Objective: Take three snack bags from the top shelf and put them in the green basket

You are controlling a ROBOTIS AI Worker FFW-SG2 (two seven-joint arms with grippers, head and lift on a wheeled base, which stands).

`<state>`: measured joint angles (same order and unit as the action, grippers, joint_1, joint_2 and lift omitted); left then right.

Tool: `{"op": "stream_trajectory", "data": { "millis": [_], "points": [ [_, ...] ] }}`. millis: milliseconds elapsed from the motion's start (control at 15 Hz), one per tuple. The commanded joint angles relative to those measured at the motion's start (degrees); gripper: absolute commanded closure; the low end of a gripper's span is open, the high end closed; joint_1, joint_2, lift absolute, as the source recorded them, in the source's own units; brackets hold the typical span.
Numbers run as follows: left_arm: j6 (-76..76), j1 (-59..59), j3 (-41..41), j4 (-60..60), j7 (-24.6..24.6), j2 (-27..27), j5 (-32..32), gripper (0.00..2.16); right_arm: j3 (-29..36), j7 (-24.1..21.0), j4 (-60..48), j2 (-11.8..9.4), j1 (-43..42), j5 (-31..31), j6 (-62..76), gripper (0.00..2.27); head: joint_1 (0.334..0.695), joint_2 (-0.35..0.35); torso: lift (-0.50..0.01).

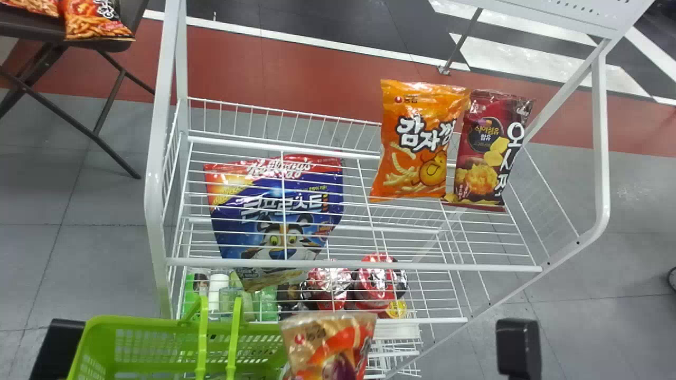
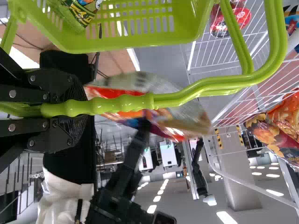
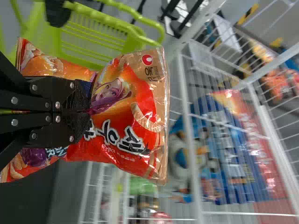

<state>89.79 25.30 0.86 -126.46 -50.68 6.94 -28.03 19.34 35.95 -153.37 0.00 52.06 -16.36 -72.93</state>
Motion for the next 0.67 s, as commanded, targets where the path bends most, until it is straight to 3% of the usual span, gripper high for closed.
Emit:
{"op": "stream_trajectory", "data": {
  "millis": [0, 600],
  "points": [
    [0.2, -0.1, 0.7, -0.3, 0.1, 0.0, 0.0, 1.55, -3.3, -0.4, 4.5, 0.1, -1.3, 2.5, 2.0, 2.24, 0.695, -0.350, -0.028],
    [0.2, 0.9, 4.0, -2.4, 1.2, 0.1, 0.3, 1.55, -16.0, -2.3, 13.9, 0.1, -6.0, 2.7, 7.6, 2.24, 0.695, -0.350, -0.028]
  ]
}}
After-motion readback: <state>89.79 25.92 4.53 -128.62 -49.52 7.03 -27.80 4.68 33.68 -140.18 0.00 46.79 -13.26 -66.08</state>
